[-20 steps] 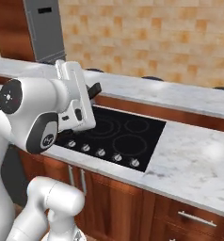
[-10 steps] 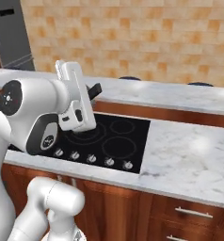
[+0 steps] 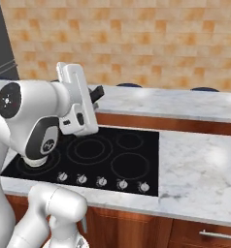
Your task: Pick the pan from the cabinet and place it on the stove. Then turn on the stove burner for the pan.
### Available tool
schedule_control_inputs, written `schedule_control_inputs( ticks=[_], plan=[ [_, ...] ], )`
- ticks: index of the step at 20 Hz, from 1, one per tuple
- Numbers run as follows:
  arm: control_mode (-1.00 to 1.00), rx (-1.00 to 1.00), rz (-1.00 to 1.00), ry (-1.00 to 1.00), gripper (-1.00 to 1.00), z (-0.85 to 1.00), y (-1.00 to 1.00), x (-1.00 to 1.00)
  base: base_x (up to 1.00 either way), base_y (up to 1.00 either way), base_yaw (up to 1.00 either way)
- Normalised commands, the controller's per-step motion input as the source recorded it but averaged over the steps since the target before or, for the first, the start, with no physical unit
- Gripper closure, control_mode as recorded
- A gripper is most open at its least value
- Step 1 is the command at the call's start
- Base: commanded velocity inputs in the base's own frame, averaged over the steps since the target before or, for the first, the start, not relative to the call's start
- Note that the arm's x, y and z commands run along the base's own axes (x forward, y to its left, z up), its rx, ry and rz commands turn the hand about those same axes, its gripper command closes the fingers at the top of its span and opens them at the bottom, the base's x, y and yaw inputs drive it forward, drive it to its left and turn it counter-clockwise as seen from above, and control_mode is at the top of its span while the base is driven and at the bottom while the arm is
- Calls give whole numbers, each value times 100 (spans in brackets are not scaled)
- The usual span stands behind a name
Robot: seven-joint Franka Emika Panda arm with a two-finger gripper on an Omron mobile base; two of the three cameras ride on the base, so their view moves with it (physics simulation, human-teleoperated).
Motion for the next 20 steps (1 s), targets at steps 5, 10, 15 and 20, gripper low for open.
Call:
schedule_control_inputs(
  ticks=[5,10,15,20],
  plan=[
    [100,0,0,0,100,0,0,0,31,22,-2],
    [100,0,0,0,100,0,0,0,51,19,4],
    [100,0,0,0,100,0,0,0,21,6,2],
    [-100,0,0,0,100,0,0,2,0,0,0]
  ],
)
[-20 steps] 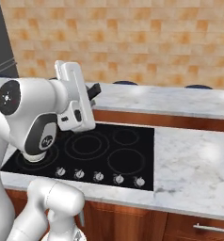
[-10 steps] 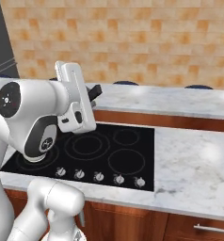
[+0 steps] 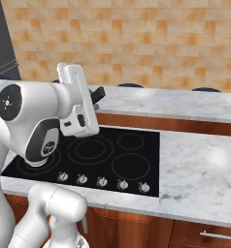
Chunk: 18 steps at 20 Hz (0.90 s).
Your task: Pick the pan from the cabinet and place it on the stove. Then turn on the stove burner for the pan.
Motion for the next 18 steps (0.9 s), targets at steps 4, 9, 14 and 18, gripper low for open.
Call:
schedule_control_inputs(
  ticks=[4,9,14,18],
  plan=[
    [-100,9,0,6,100,-14,-9,53,0,0,0],
    [-100,13,1,19,100,-14,0,88,0,0,0],
    [-100,18,10,18,100,-38,0,43,0,0,0],
    [-100,25,14,16,100,-58,0,29,0,0,0]
  ],
)
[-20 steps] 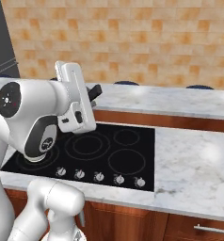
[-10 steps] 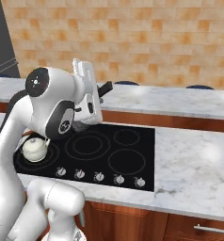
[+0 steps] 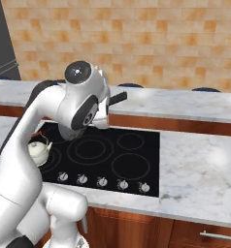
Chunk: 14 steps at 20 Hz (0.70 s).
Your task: Pick the pan from the cabinet and place it on the stove. Then turn on the stove burner for the pan.
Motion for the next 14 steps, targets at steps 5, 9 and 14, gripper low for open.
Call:
schedule_control_inputs(
  ticks=[5,9,14],
  plan=[
    [-100,14,13,21,100,-43,0,23,0,0,0],
    [-100,5,5,22,100,-31,0,29,0,0,0],
    [-100,2,1,24,100,-32,5,37,0,0,0]
  ],
)
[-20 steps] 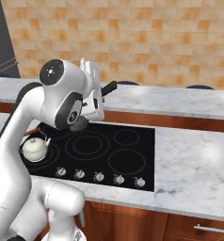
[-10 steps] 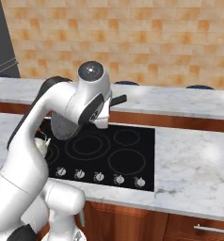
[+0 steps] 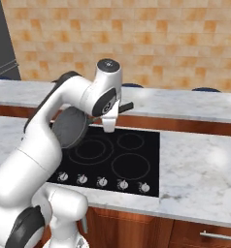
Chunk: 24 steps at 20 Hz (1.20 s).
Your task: Pick the pan from the cabinet and place it on the stove. Then turn on the stove burner for the pan.
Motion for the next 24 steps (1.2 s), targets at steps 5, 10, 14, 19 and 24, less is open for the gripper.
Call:
schedule_control_inputs(
  ticks=[5,10,14,19,24],
  plan=[
    [-100,0,0,21,100,-39,5,29,0,0,0],
    [-100,1,0,8,100,-30,1,5,0,0,0],
    [-100,0,0,0,100,-14,0,2,0,0,0],
    [-100,0,0,0,100,-16,0,12,0,0,0],
    [-100,-7,-1,1,100,-28,0,20,0,0,0]
  ],
)
